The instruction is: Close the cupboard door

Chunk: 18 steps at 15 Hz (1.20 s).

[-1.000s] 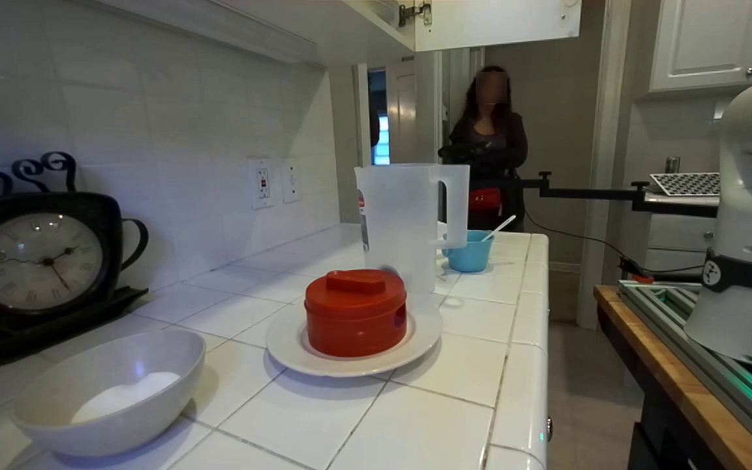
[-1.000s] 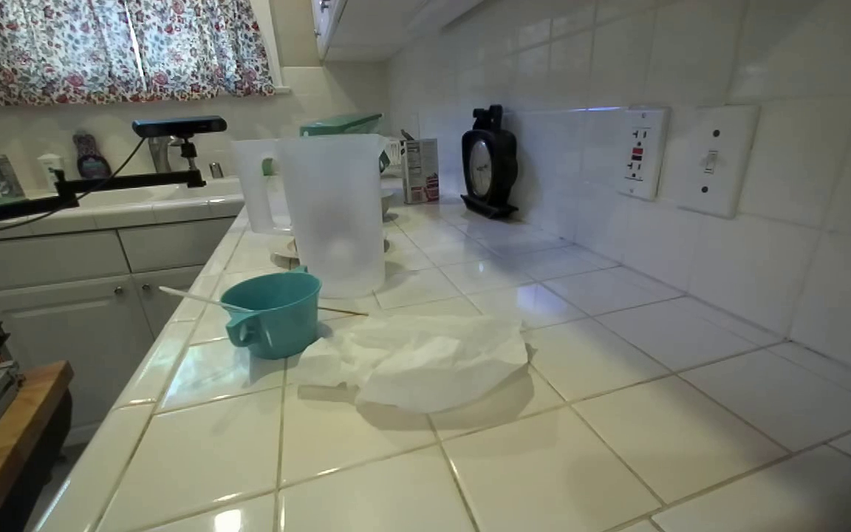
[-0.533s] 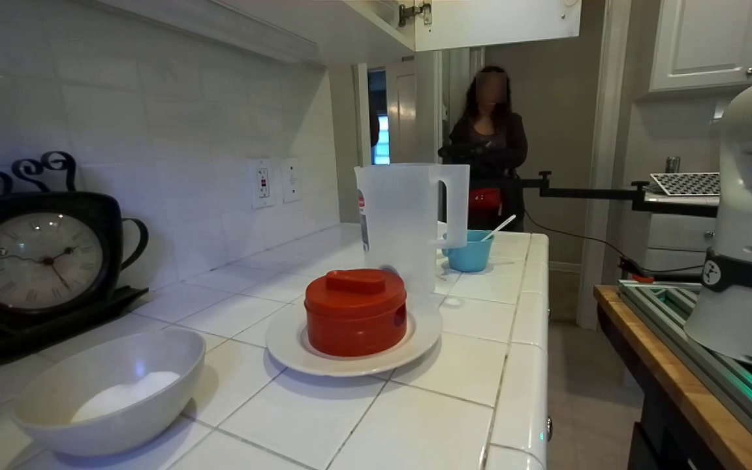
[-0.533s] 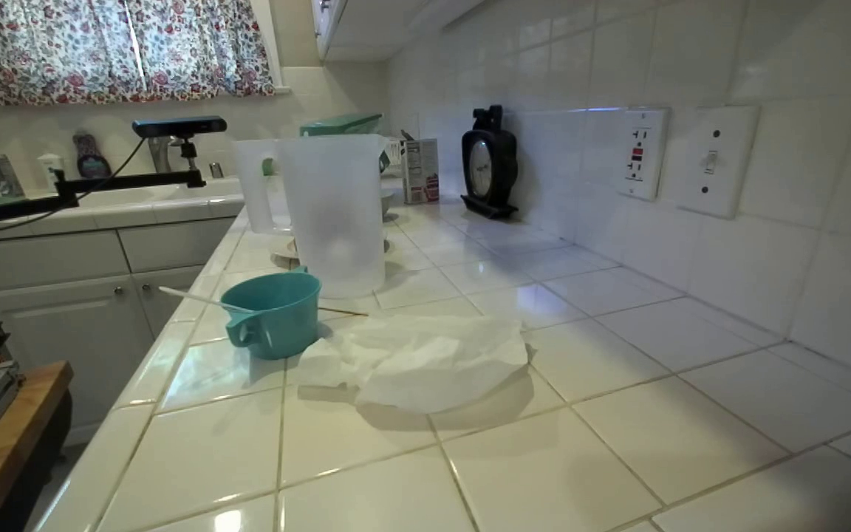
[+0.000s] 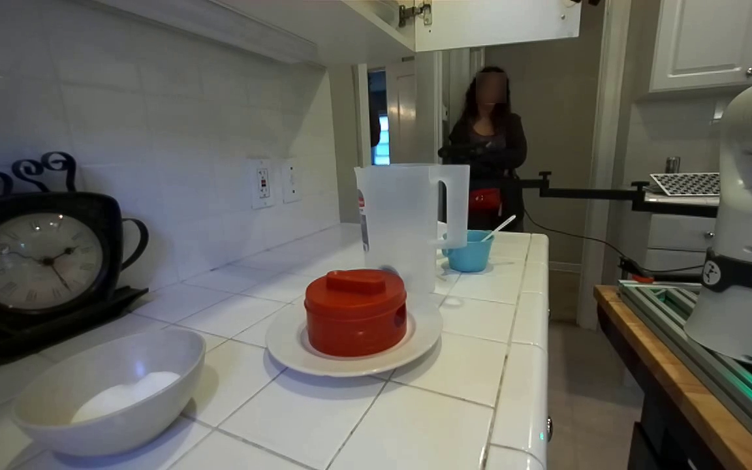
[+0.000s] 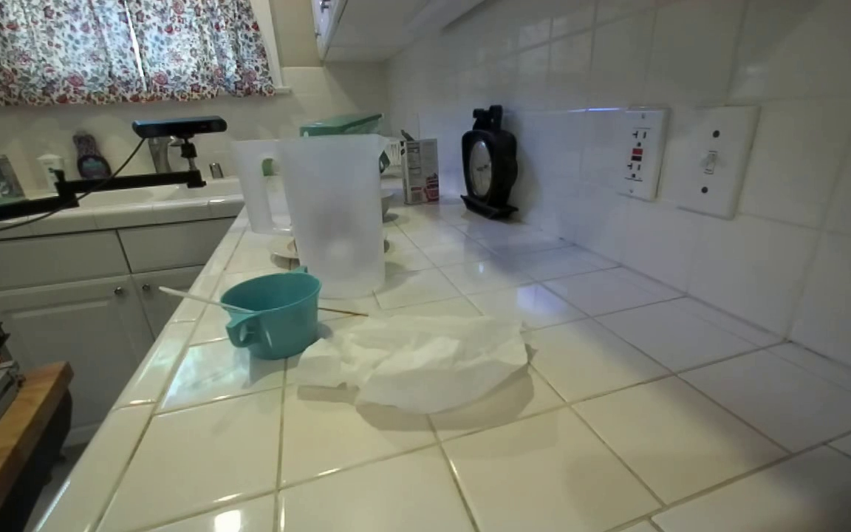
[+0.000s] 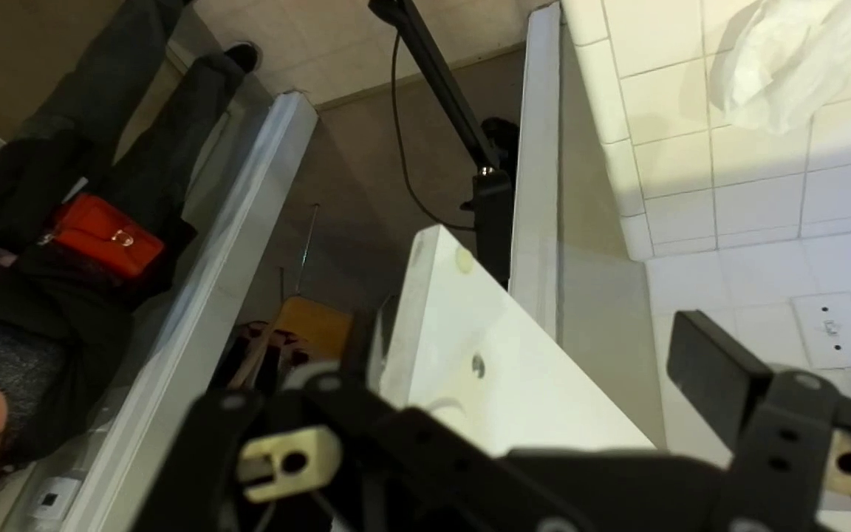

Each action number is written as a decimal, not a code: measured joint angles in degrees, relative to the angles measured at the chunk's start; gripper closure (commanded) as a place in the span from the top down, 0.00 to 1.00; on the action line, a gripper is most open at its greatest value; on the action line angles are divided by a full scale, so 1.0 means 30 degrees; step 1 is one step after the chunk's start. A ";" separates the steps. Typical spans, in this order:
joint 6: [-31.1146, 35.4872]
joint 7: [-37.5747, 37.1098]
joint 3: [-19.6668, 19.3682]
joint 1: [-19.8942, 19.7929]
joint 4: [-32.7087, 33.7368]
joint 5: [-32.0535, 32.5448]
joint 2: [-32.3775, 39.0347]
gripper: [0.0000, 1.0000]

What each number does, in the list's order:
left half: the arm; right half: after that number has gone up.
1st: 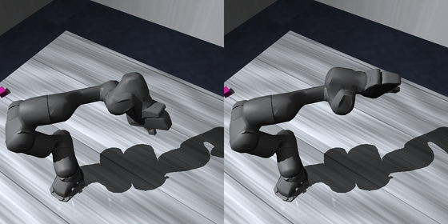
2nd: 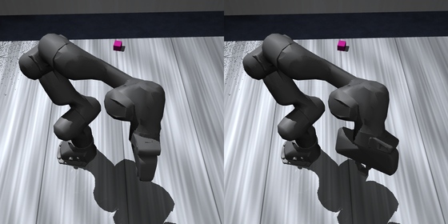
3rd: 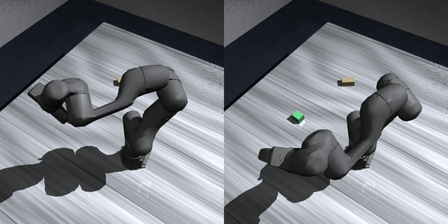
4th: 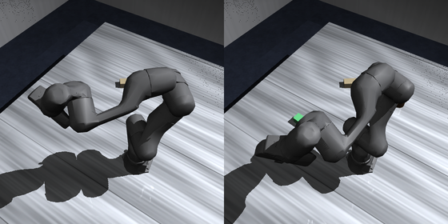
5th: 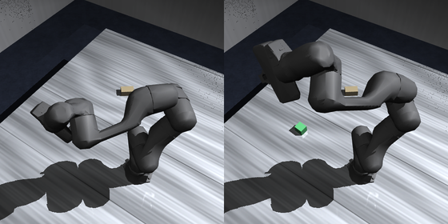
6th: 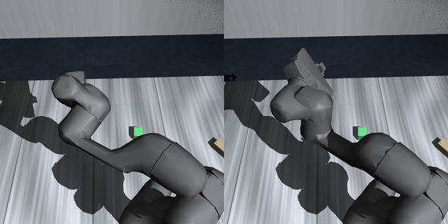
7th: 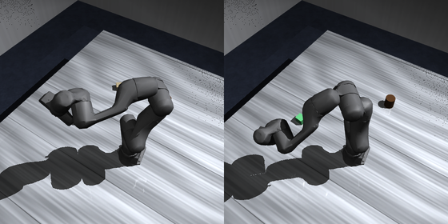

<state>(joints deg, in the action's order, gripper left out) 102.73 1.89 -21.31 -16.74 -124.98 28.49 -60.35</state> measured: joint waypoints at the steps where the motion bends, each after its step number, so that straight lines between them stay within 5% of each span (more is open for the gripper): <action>1: 0.0126 0.0235 -0.0072 0.0008 0.0002 -0.0001 0.0075 1.00; 18: 0.1377 0.4862 -0.1749 0.1422 0.0008 -0.0411 0.0201 1.00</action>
<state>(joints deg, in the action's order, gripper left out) 106.86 16.48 -26.56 -12.48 -124.96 27.26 -59.75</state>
